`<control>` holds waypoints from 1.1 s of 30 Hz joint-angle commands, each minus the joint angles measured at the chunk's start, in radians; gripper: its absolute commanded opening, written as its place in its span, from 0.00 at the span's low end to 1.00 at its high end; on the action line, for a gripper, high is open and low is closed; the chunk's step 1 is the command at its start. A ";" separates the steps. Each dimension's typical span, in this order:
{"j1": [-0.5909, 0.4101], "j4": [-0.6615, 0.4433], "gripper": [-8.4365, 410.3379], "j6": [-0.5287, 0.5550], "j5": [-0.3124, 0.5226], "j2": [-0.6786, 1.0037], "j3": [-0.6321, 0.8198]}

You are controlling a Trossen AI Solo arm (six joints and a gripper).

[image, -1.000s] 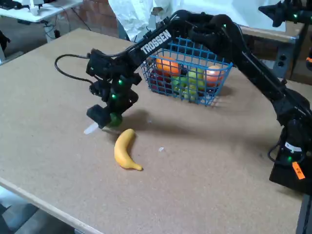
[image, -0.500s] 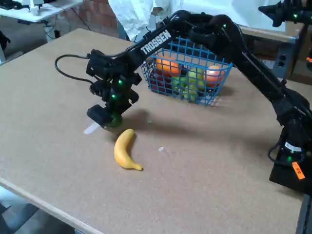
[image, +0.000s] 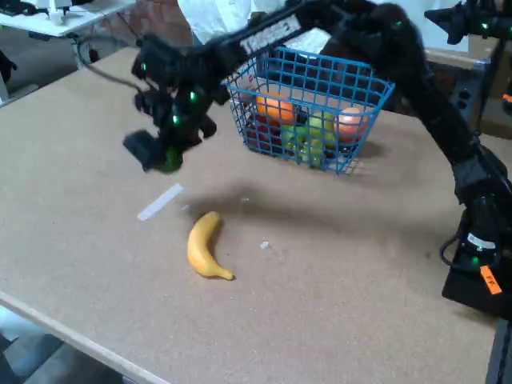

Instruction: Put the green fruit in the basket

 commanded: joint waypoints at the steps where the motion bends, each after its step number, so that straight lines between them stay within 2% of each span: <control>1: 0.009 -0.028 0.25 0.000 0.087 -0.196 0.000; 4: 0.007 -0.043 0.25 -0.002 0.174 -0.268 0.000; 8: 0.004 -0.084 0.25 -0.041 0.425 -0.348 0.000; 10: -0.004 -0.128 0.25 -0.053 0.519 -0.383 0.000; 13: -0.042 -0.186 0.25 -0.048 0.584 -0.415 0.000; 17: -0.132 -0.277 0.25 -0.015 0.566 -0.439 0.000; 24: -0.320 -0.409 0.25 0.036 0.432 -0.447 0.000; 28: -0.416 -0.420 0.25 0.035 0.370 -0.443 -0.014; 33: -0.528 -0.428 0.25 0.029 0.237 -0.433 -0.019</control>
